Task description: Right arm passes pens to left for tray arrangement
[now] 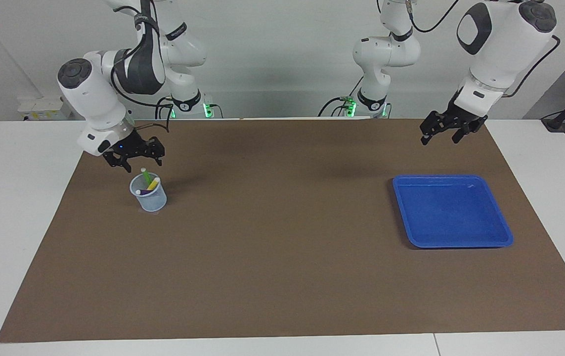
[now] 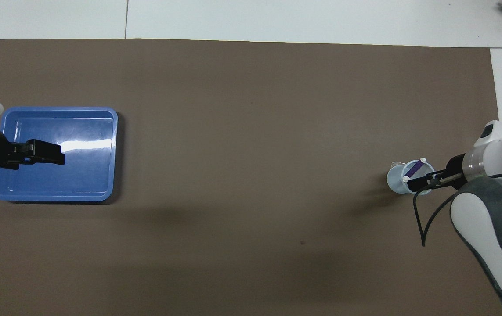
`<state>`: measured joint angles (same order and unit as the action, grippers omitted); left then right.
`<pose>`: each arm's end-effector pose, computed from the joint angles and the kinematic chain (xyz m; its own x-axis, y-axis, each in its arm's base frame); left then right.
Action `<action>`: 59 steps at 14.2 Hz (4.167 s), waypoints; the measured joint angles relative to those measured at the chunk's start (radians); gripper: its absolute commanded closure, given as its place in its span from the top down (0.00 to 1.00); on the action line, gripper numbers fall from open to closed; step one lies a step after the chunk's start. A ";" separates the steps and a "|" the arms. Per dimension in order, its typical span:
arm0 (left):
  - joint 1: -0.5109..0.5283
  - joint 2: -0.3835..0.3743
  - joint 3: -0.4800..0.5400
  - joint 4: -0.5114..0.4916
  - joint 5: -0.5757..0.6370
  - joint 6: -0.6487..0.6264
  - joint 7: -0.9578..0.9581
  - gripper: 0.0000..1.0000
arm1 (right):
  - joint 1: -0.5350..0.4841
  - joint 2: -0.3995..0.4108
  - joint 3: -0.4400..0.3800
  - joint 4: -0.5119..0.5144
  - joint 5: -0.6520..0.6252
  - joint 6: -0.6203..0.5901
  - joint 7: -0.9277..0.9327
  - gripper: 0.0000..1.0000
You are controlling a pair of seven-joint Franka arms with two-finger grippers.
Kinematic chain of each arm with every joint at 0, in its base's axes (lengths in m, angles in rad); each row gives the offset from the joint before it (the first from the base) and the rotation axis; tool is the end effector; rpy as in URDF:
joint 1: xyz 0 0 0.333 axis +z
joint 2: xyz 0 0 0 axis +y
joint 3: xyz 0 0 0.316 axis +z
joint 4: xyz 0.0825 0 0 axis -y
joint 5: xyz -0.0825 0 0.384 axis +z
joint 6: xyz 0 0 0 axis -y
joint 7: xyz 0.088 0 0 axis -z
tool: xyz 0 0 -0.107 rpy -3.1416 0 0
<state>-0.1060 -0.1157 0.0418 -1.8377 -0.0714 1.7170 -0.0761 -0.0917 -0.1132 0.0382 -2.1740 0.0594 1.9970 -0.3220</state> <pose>0.5236 -0.0393 0.5729 0.9997 0.0218 -0.0112 0.0226 -0.9970 0.0747 0.5045 -0.0231 0.4360 0.9695 0.2407 -0.0459 0.2375 -0.9691 -0.0660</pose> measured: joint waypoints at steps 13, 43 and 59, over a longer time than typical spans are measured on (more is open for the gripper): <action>-0.008 -0.007 0.000 -0.002 -0.009 -0.015 0.000 1.00 | -0.056 0.006 -0.001 -0.105 -0.003 0.127 -0.167 0.63; -0.050 -0.141 -0.004 -0.317 -0.619 0.414 -0.965 1.00 | 0.141 0.008 0.027 0.379 0.300 -0.141 0.510 0.00; -0.324 -0.152 -0.011 -0.406 -0.775 0.704 -1.203 1.00 | 0.637 0.049 0.032 0.184 0.669 0.558 1.041 0.00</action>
<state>-0.4300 -0.2682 0.0304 -2.2439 -0.8469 2.4205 -1.2786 0.5455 -0.0645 0.0698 -1.9898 0.7283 2.5552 0.7186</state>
